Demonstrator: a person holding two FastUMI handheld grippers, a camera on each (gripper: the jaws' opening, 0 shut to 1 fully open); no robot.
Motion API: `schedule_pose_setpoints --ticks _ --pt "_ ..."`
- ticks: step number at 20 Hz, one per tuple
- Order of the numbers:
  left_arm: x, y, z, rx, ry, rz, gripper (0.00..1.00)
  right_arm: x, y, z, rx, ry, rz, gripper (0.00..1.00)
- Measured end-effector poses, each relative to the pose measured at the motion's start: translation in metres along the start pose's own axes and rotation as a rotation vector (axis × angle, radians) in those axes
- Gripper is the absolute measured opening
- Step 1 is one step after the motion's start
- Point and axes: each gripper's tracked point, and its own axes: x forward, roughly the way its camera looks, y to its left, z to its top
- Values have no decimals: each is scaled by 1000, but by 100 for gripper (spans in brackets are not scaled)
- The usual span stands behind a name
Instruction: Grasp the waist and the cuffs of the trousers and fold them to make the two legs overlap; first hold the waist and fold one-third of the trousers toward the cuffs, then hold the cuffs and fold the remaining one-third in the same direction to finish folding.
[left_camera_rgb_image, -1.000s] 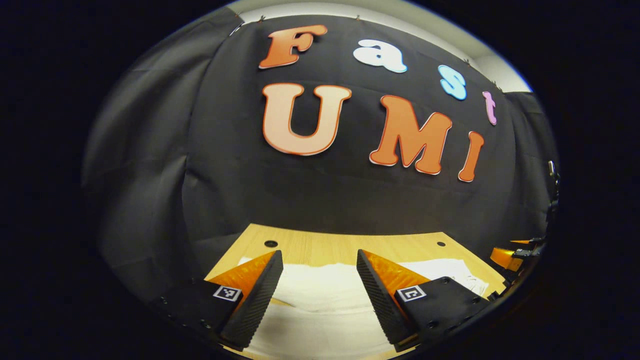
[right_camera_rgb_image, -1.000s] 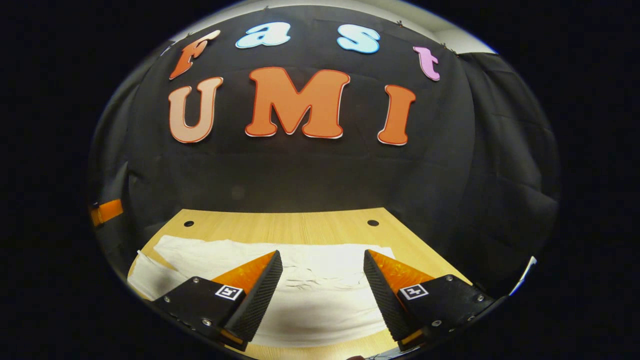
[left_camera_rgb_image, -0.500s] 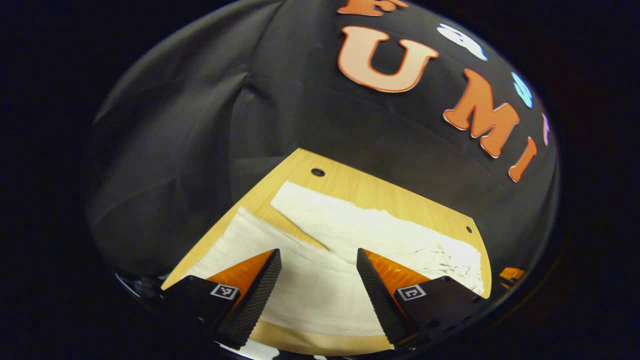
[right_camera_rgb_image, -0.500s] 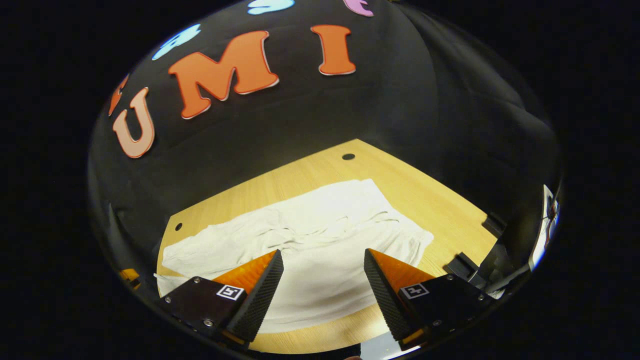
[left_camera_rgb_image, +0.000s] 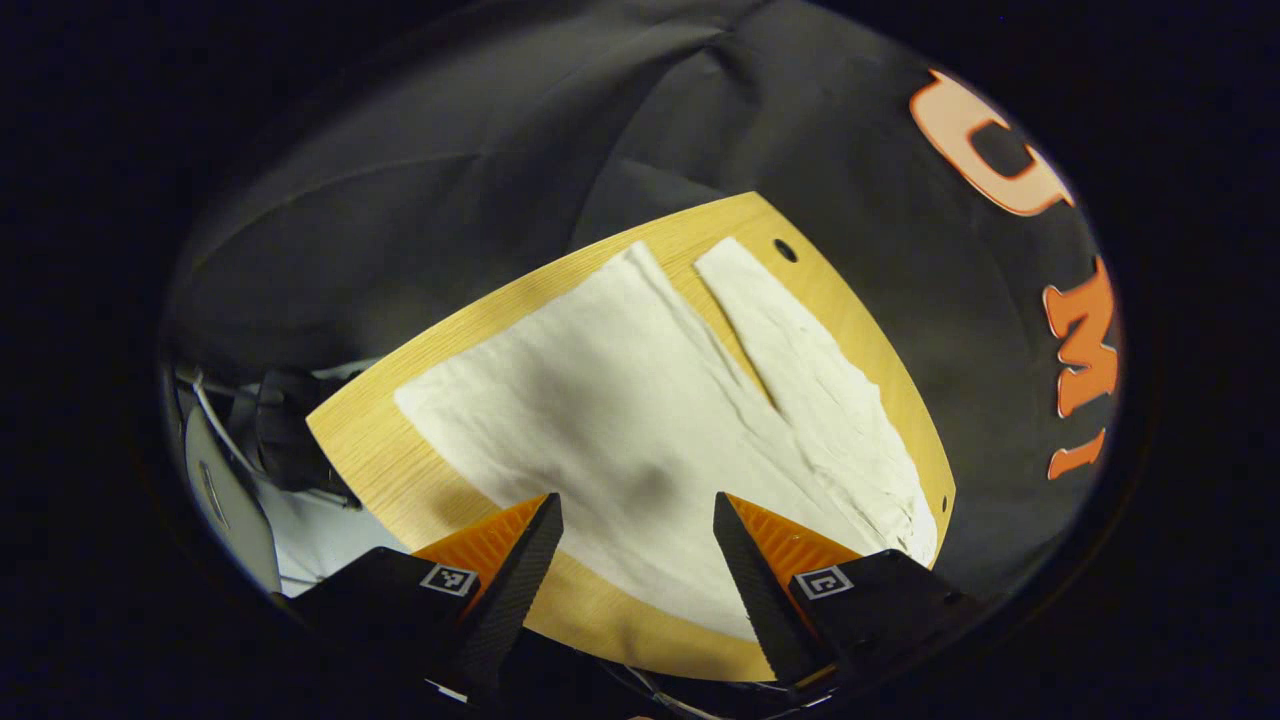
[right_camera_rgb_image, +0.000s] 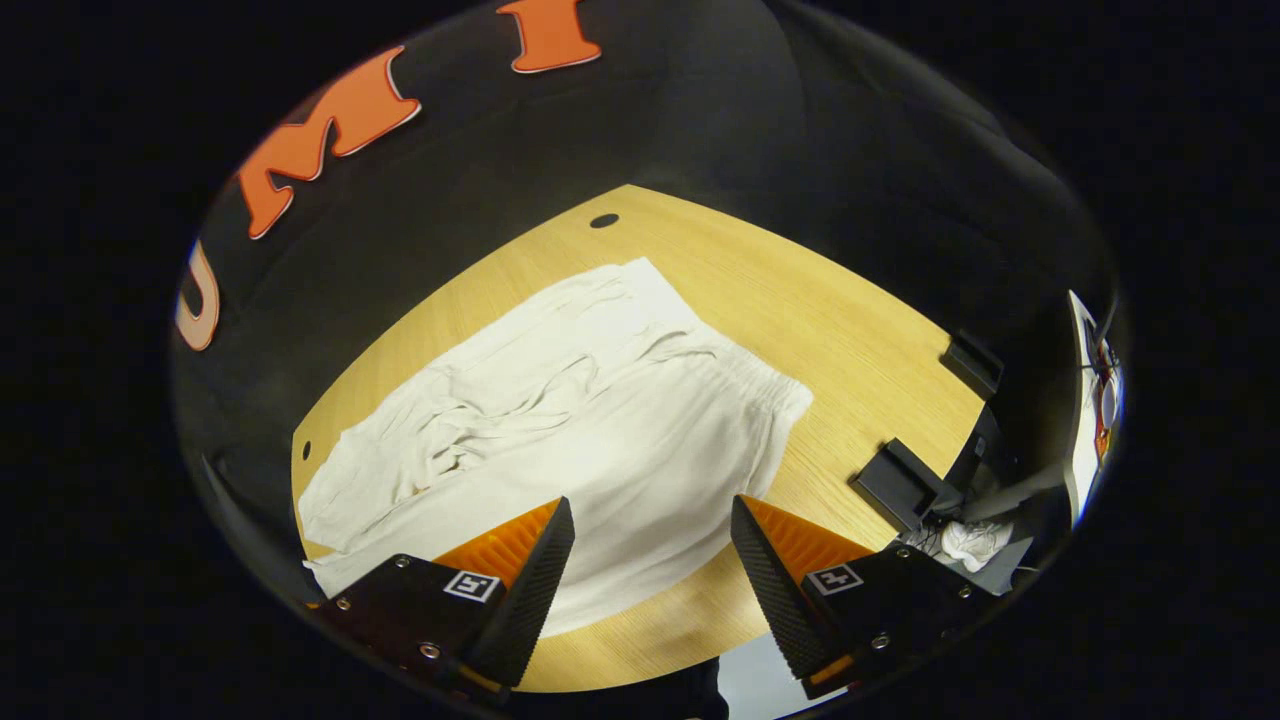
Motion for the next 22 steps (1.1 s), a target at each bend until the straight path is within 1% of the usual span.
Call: schedule_pose_setpoints --ticks 2,5,6,7,9,10,11,13,15,16,17,18,19,20,21,22 --pt "4 25 1 -75 25 25 100 13 -11 -1 50 38 -10 96" --pt "9 48 -1 -191 52 35 99 31 -27 6 123 70 -28 95" --pt "10 55 0 -227 55 38 95 37 -30 9 138 77 -33 95" --pt "13 58 -1 -257 58 37 100 42 -36 12 146 83 -43 95" --pt "21 64 -4 -305 58 46 99 53 -46 19 149 89 -66 95" --pt "24 64 3 -326 44 34 99 57 -50 21 150 95 -75 95" --pt "25 64 9 -343 30 19 95 62 -53 23 151 99 -83 96" --pt "32 57 18 -362 15 -7 95 72 -58 26 156 106 -94 95" --pt "42 47 32 -383 -30 -64 94 80 -63 29 168 111 -99 95" --pt "49 41 38 -402 -42 -85 92 85 -65 30 174 116 -101 96" --pt "53 38 42 -419 -55 -108 87 88 -66 31 177 123 -100 95" --pt "58 32 46 -421 -59 -137 77 95 -69 34 170 121 -101 96" --pt "63 28 49 -409 -62 -155 73 98 -70 36 163 119 -96 95" --pt "68 26 48 -395 -57 -164 65 102 -70 36 165 129 -97 92" --pt "73 23 49 -390 -56 -175 56 104 -72 41 159 107 -102 90" --pt "76 20 49 -384 -52 -172 47 106 -75 42 153 112 -109 85"
